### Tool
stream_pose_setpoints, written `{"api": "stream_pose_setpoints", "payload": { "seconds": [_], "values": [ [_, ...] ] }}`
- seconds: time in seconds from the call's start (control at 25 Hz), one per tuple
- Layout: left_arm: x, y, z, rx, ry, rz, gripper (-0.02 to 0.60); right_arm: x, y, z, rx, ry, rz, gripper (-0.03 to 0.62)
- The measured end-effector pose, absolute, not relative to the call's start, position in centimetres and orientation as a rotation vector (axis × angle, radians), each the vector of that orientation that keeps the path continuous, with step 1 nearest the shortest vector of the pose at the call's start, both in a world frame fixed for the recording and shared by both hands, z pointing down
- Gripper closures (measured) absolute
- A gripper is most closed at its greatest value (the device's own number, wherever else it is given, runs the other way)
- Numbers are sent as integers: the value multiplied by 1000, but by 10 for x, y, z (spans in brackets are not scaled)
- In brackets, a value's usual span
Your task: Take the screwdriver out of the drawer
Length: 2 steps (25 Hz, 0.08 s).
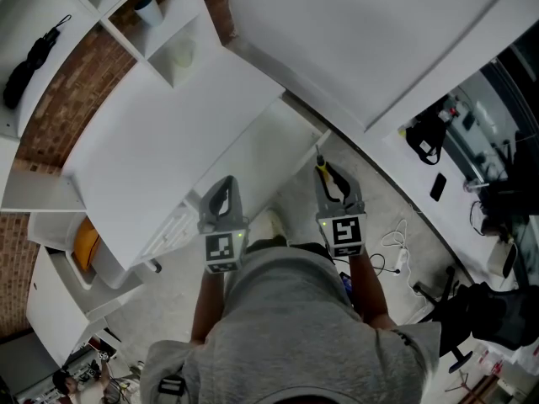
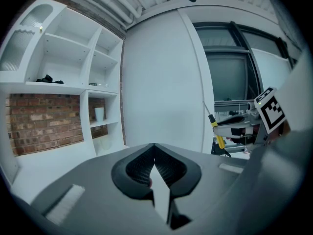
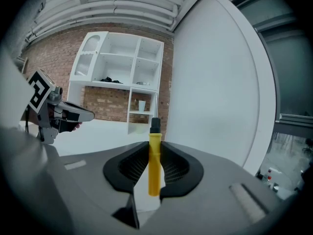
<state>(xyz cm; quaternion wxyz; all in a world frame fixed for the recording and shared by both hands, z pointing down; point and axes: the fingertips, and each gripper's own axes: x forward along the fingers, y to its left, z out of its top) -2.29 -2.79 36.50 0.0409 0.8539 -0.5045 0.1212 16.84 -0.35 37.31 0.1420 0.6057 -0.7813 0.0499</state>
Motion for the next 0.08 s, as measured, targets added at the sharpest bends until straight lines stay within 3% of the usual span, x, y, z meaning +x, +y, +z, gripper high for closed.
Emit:
{"api": "stream_pose_setpoints", "payload": {
  "seconds": [0.08],
  "values": [
    [-24,-27,365,2608,-1548,368,569,169,-3,375,1749,-2255,146,517]
  ]
}}
